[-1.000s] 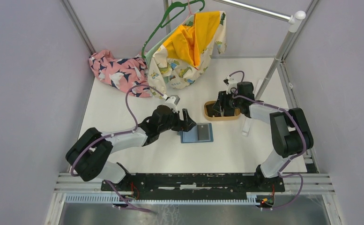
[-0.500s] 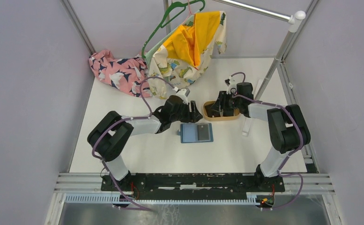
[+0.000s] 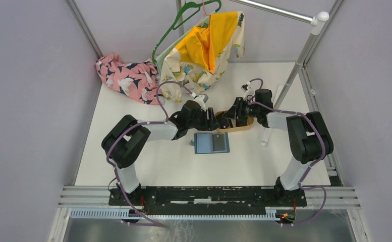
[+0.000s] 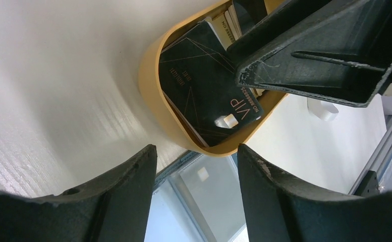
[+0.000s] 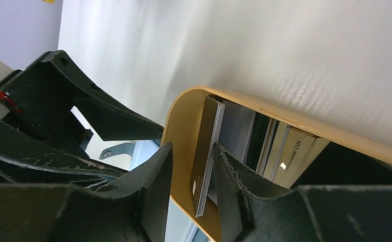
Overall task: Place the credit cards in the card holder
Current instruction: Pick up the credit card from the storage box.
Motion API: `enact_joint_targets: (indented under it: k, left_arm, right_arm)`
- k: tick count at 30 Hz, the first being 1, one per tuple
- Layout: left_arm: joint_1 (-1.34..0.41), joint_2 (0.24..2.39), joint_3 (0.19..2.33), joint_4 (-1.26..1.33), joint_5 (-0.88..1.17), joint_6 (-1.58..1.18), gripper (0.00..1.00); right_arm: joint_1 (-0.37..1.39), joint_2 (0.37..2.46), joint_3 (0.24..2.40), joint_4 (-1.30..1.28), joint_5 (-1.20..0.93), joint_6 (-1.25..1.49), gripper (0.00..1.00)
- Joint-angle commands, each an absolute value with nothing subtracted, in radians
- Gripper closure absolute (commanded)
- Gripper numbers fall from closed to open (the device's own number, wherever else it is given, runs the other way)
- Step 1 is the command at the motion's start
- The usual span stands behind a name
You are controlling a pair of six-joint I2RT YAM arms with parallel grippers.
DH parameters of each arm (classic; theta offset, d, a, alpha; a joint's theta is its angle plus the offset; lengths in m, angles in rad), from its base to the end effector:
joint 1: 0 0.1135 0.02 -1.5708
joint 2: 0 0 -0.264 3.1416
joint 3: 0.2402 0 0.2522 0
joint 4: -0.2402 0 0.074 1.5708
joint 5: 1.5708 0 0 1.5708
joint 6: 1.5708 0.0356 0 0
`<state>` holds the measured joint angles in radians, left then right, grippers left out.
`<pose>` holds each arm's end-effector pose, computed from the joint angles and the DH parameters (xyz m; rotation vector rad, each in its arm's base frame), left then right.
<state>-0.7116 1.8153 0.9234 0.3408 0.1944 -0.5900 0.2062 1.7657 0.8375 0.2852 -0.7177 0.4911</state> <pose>0.2812 -0.2516 0.1596 0.2611 2.2547 -0.9436 0.3345 0.0939 0.1519 -0.0980 2.2748 1.1714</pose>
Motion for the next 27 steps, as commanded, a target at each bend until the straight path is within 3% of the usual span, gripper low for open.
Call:
enact_joint_targets:
  k: [1, 6, 17, 27]
  left_arm:
    - [-0.705, 1.821, 0.963, 0.355, 0.211, -0.574, 0.35]
    - [-0.703, 1.828, 0.97, 0.348, 0.207, -0.571, 0.39]
    - [-0.698, 1.85, 1.001, 0.334, 0.212, -0.565, 0.4]
    - [-0.697, 1.862, 1.013, 0.331, 0.227, -0.566, 0.41]
  right_arm:
    - [0.206, 1.758, 0.828, 0.368, -0.806, 0.553, 0.6]
    - [0.206, 1.776, 0.83, 0.363, -0.822, 0.563, 0.67]
    - [0.208, 1.834, 0.822, 0.397, -0.884, 0.635, 0.67]
    - [0.21, 1.829, 0.884, 0.212, -0.758, 0.46, 0.57]
